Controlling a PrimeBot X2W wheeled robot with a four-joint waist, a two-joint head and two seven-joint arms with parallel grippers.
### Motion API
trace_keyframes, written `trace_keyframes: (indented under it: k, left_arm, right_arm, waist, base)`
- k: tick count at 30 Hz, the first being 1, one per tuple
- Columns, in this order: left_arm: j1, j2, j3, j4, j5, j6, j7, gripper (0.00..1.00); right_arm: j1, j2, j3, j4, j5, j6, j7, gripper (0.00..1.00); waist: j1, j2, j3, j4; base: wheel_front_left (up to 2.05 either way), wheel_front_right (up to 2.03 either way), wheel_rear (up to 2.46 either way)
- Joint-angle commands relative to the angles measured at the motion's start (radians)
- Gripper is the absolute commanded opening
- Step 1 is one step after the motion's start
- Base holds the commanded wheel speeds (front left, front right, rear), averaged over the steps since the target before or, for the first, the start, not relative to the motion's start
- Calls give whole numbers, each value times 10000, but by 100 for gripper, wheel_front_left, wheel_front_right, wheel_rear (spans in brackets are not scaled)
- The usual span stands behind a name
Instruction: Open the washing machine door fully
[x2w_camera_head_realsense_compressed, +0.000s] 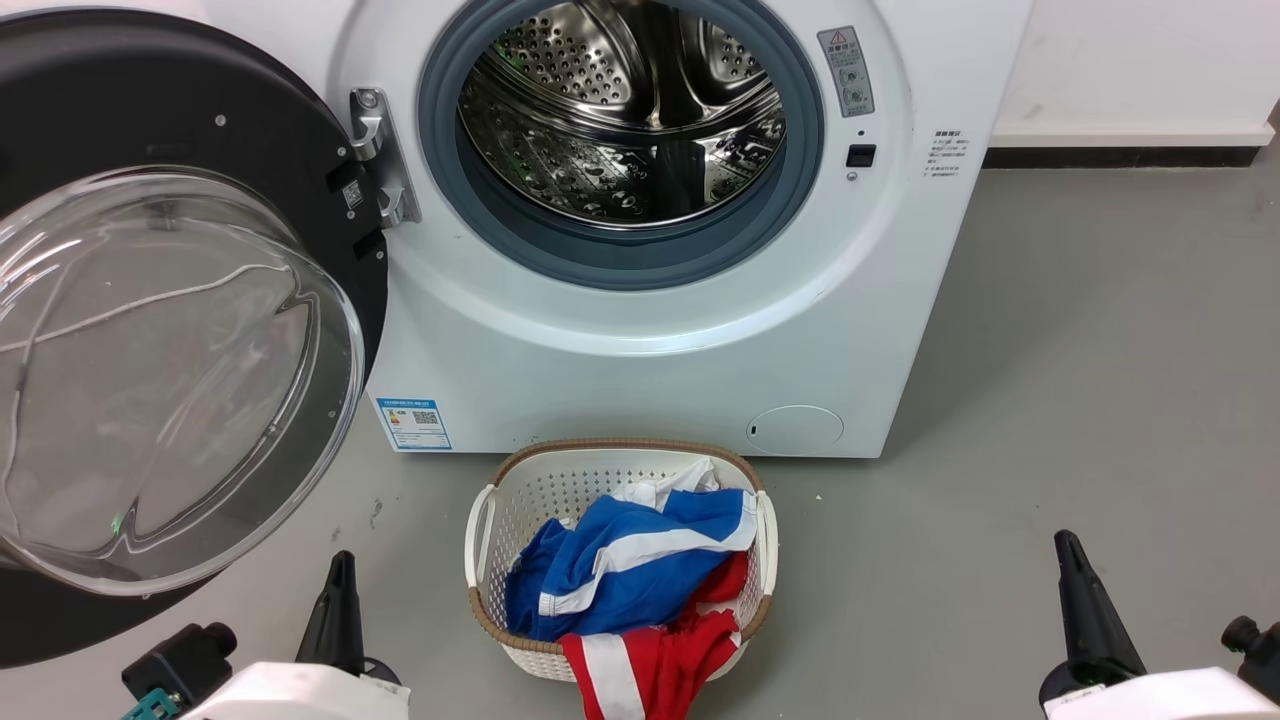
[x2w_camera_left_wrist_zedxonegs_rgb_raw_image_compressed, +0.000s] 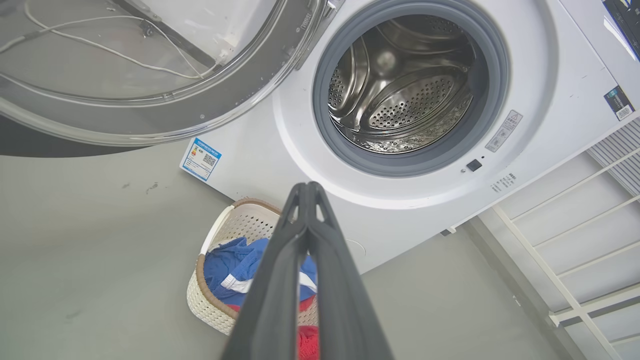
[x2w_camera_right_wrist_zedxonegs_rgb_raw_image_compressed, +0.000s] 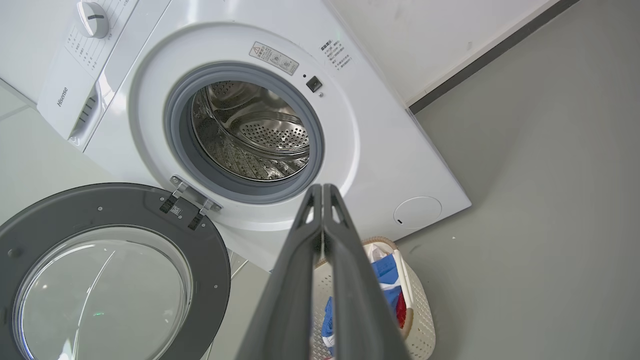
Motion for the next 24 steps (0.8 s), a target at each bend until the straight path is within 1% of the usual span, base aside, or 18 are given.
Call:
trace_keyframes:
  k: [1, 24]
  left_arm:
    - [-288, 23, 49, -82, -293, -55, 57, 0]
    - [-757, -9, 286, 248, -3295, -355, 785, 0]
  right_arm:
    - [-263, -93, -18, -52, 320, 1, 45, 0]
    - [-905, -138, -150, 436, 3233, 1, 731, 0]
  waist:
    - [-1, -1, 2, -1]
    - [-1, -1, 56, -23]
  base:
    - [0, 0, 0]
    - [0, 0, 0]
